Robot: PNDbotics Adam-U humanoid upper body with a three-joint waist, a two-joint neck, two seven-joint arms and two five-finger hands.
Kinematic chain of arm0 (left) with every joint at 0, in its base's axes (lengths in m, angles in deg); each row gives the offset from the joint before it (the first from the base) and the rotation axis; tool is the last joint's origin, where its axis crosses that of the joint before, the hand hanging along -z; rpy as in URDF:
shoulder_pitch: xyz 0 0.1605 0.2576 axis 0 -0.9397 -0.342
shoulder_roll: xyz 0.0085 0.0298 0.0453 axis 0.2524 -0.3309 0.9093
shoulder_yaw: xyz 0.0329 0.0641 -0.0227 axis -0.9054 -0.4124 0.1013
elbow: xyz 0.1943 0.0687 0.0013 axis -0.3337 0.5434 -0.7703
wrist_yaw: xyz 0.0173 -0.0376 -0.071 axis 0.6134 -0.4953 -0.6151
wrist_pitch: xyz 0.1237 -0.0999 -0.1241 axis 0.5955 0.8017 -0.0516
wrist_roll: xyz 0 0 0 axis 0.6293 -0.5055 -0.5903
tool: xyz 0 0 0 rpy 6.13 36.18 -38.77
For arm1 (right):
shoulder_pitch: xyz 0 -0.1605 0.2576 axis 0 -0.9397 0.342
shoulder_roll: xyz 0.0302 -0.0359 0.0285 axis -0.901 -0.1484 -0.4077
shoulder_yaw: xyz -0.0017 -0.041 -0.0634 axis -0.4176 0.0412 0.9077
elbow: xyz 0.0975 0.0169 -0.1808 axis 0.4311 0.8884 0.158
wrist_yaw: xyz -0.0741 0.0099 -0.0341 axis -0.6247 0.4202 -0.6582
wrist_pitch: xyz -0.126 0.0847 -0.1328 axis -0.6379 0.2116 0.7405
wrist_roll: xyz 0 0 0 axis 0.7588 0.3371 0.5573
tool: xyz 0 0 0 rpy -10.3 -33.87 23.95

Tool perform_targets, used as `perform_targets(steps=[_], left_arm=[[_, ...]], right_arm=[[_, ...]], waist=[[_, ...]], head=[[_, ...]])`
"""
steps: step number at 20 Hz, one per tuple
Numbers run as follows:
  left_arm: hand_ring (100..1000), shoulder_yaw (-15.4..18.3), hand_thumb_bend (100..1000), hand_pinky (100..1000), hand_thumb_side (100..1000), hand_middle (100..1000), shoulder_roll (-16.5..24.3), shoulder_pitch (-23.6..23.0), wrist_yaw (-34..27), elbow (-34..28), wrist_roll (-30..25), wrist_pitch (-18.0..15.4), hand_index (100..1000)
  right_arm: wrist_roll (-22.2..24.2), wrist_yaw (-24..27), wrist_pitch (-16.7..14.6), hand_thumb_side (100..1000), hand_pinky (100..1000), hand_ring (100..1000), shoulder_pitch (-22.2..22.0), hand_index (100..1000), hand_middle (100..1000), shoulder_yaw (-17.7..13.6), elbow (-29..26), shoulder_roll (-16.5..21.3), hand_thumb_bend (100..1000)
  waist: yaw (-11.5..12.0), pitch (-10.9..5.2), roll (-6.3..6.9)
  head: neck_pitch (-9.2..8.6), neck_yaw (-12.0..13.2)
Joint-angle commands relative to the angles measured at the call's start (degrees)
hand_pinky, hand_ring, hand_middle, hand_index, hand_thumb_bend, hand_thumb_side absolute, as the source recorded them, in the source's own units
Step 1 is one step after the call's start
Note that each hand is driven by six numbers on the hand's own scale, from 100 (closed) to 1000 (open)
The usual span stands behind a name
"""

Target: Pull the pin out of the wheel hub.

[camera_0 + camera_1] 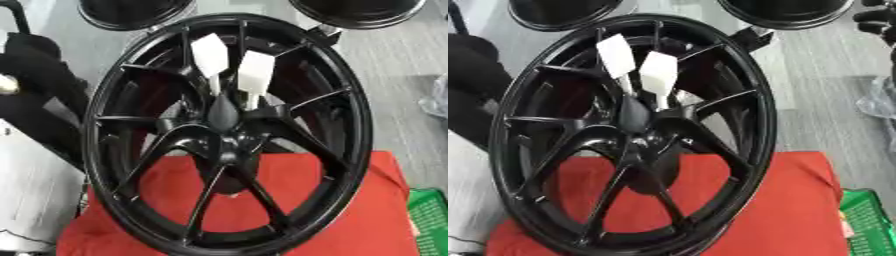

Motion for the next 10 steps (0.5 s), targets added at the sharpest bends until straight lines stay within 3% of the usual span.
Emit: perform_targets(steps=[1,4,7,10], left_arm=[[845,1.7,286,851,704,761,1.1,0.7,1.3,1.2,-1.5,-1.2,892],[860,1.7,354,866,837,777,0.9,0.7,1.6,2.3,-2.2,-1.5,915],[868,1.8,356,873,858,783,0.7,1.0,1.6,2.8,-2.4,-1.5,916],[838,2.2,100,852,796,738,-0.8,2.5,-1.3,1.6,-0.1,-1.4,814]], right_arm=[[0.0,0.3,0.1,607,742,638,0.6,716,632,-0.4,-1.2,2.0,100],[0.1,0.3,0.1,608,743,637,0.6,716,631,-0.4,-1.2,2.0,100],[0.1,0.4,0.1,606,743,638,0.7,716,632,-0.4,-1.2,2.1,100],[0.2,0.4,0.1,609,743,638,0.6,716,632,-0.3,-1.1,2.0,100]], waist=[[0.0,-1.03,-0.02],[-0.1,-1.08,0.08],[-0.1,-1.12,0.12],[-0.1,-1.17,-0.01]], head=[[-0.70,-0.1],[-1.06,-0.1],[-0.94,-0.1],[-0.64,-0.4]])
